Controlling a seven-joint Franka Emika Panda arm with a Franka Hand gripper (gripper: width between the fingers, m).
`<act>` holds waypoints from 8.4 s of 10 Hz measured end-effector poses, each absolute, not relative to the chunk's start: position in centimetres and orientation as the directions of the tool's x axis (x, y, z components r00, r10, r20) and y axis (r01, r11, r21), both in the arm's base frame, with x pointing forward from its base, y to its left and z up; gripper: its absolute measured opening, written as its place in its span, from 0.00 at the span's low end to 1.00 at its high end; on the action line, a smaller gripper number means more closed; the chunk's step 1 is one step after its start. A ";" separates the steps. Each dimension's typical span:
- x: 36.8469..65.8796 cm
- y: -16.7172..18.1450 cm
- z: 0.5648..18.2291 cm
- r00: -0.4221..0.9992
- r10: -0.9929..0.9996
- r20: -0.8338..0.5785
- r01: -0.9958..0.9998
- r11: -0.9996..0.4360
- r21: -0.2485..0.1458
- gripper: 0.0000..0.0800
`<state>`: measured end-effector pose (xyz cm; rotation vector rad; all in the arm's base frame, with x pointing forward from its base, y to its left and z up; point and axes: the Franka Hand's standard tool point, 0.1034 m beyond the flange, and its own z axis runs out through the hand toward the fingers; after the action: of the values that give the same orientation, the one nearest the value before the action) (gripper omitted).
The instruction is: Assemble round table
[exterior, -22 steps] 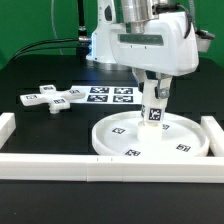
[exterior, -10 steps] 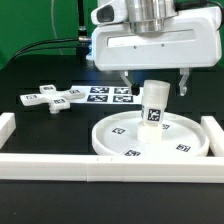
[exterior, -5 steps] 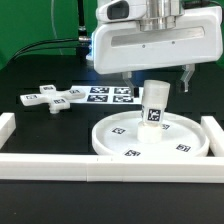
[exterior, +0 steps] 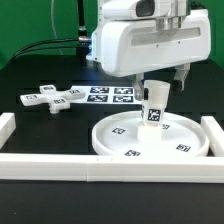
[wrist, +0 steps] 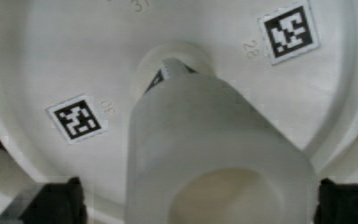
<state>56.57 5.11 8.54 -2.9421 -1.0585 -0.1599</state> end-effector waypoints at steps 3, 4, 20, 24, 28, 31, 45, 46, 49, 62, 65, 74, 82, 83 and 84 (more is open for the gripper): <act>56.5 4.8 8.5 0.642 0.762 0.092 0.762 -0.647 0.042 0.81; 56.6 4.8 8.4 0.570 0.817 0.086 0.816 -0.576 0.058 0.81; 56.3 4.1 7.6 0.261 0.965 0.023 0.961 -0.262 0.088 0.52; 55.7 4.5 7.4 0.736 0.673 0.073 0.672 -0.739 0.041 0.52; 55.8 4.5 7.4 0.871 0.484 0.085 0.484 -0.875 0.019 0.52; 55.4 4.0 7.3 0.984 0.128 0.124 0.134 -0.990 -0.042 0.52; 54.8 3.8 7.0 0.318 -0.945 -0.074 -0.939 -0.304 -0.159 0.52; 54.8 3.9 7.0 0.250 -0.964 -0.092 -0.960 -0.235 -0.154 0.52; 54.7 4.0 6.9 0.134 -0.984 -0.120 -0.983 -0.116 -0.145 0.52; 54.6 4.1 6.8 0.874 -0.485 0.044 -0.472 -0.866 -0.166 0.81; 54.6 3.9 6.7 0.950 -0.304 0.076 -0.290 -0.945 -0.153 0.81; 55.1 4.1 7.4 0.846 0.521 0.114 0.526 -0.850 -0.013 0.81; 55.8 4.2 7.7 0.332 0.943 0.002 0.940 -0.332 0.077 0.81; 56.3 4.7 7.7 0.237 0.971 -0.034 0.969 -0.234 0.076 0.81; 56.5 5.1 7.7 0.173 0.983 -0.061 0.983 -0.168 0.074 0.81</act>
Offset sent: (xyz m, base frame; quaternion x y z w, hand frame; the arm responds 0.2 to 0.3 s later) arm 0.0000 0.0000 0.0000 0.0000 0.0000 -0.1938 0.9810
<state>56.54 5.15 7.70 -2.4771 -2.0849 -0.0026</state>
